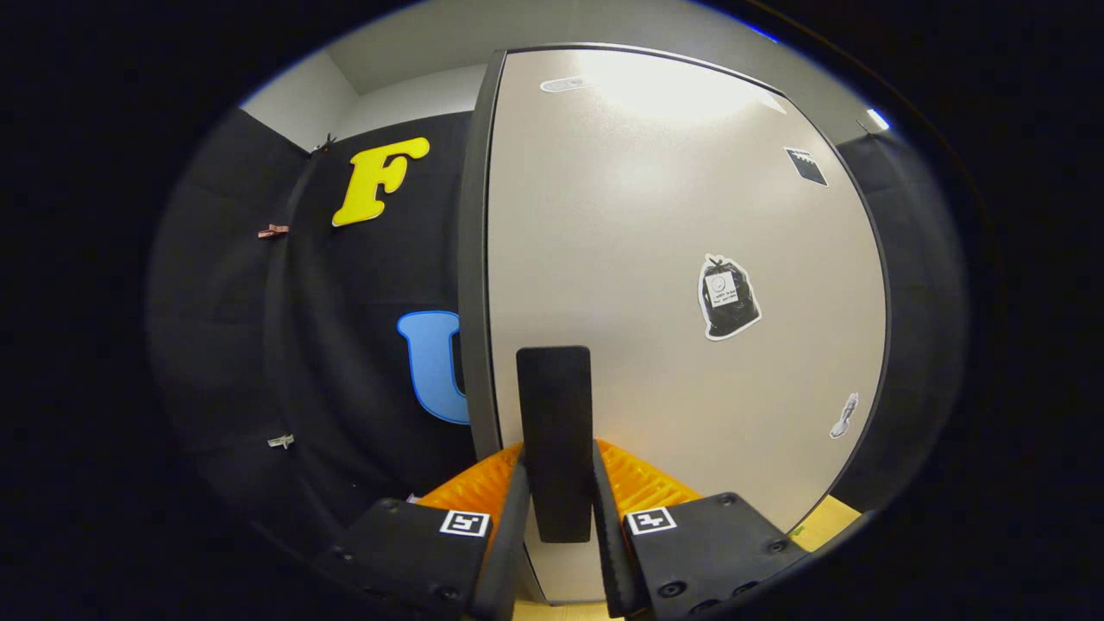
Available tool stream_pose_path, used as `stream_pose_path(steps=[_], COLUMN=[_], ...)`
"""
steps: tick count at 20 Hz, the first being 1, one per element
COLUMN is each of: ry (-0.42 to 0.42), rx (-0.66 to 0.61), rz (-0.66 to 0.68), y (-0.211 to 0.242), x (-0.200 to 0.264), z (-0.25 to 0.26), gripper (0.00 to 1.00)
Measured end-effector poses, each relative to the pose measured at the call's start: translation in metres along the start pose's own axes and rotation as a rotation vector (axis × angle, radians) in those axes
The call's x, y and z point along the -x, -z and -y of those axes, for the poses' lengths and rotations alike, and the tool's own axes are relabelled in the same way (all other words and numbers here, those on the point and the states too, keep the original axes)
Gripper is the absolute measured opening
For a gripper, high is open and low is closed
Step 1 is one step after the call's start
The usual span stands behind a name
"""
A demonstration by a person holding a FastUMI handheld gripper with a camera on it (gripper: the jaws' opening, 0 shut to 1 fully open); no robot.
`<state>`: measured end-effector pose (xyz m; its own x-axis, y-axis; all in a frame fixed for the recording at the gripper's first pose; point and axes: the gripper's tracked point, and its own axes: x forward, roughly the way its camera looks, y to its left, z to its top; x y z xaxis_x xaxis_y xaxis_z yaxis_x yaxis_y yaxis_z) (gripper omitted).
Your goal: Open the shoe cabinet door, grab the shoes and put them into the shoe cabinet, then close the shoe cabinet door.
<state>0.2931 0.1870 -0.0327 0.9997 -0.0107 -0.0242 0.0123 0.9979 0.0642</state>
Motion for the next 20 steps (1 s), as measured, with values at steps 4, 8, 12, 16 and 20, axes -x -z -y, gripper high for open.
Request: stream_pose_path(steps=[4, 8, 12, 16, 20], ry=[-0.031, -0.095, -0.147, -0.196, -0.23], rx=[0.014, 0.014, 0.002, -0.007, -0.003], rz=[0.014, -0.002, -0.012, -0.019, -0.021], y=[-0.001, -0.001, -0.004, -0.009, -0.015], x=[0.002, 0.015, 0.058, 0.1, 0.132], z=[0.0, -0.001, 0.007, 0.024, 0.046], gripper=[0.32, 0.25, 0.25, 0.25, 0.24])
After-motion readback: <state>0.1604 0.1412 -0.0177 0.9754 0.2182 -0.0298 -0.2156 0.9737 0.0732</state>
